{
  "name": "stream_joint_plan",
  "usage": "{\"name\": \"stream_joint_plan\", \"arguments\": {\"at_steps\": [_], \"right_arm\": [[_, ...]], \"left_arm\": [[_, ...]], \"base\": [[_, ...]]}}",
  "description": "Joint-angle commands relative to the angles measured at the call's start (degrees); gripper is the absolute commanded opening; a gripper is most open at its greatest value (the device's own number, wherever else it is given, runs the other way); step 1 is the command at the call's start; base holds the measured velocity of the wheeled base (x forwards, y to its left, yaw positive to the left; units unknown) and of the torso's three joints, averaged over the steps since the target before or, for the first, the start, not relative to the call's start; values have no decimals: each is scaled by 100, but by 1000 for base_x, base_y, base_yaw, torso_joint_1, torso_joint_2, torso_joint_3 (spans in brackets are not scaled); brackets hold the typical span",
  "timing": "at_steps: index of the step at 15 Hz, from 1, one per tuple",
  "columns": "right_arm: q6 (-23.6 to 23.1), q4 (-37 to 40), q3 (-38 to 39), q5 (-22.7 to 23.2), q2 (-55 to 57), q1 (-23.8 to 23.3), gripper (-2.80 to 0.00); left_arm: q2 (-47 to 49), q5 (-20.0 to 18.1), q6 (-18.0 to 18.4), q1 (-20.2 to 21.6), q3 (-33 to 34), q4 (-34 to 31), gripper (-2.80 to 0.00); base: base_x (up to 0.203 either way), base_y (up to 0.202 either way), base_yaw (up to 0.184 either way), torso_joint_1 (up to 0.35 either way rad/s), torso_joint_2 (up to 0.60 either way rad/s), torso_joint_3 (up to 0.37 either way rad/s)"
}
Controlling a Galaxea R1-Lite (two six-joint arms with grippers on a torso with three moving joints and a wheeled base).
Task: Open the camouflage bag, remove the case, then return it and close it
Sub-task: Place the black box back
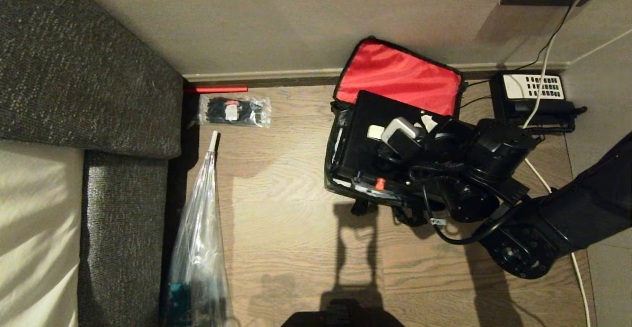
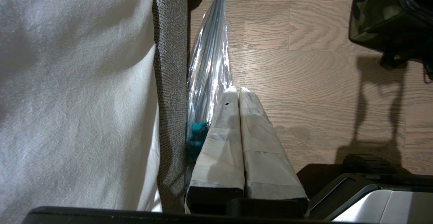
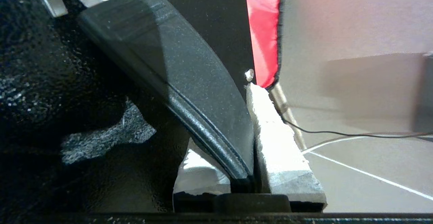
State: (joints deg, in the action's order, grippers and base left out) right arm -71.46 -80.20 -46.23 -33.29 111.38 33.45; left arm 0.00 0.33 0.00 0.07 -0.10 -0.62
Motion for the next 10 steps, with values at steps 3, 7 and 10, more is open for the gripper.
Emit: {"name": "stream_joint_plan", "arguments": {"at_steps": [3,7,10], "right_arm": [[-8,-29,-1,-10,190,-129,-280],[-3,-30,-28,-2,363,-129,-280],[48,-22,-100,-10,616,-129,-280]], "left_arm": [[-6,2,0,1,1,1,-280],[0,2,0,1,1,1,-280],[0,2,0,1,1,1,-280]], "base": [[0,0,0,0,0,0],[0,0,0,0,0,0],[0,0,0,0,0,0]]}}
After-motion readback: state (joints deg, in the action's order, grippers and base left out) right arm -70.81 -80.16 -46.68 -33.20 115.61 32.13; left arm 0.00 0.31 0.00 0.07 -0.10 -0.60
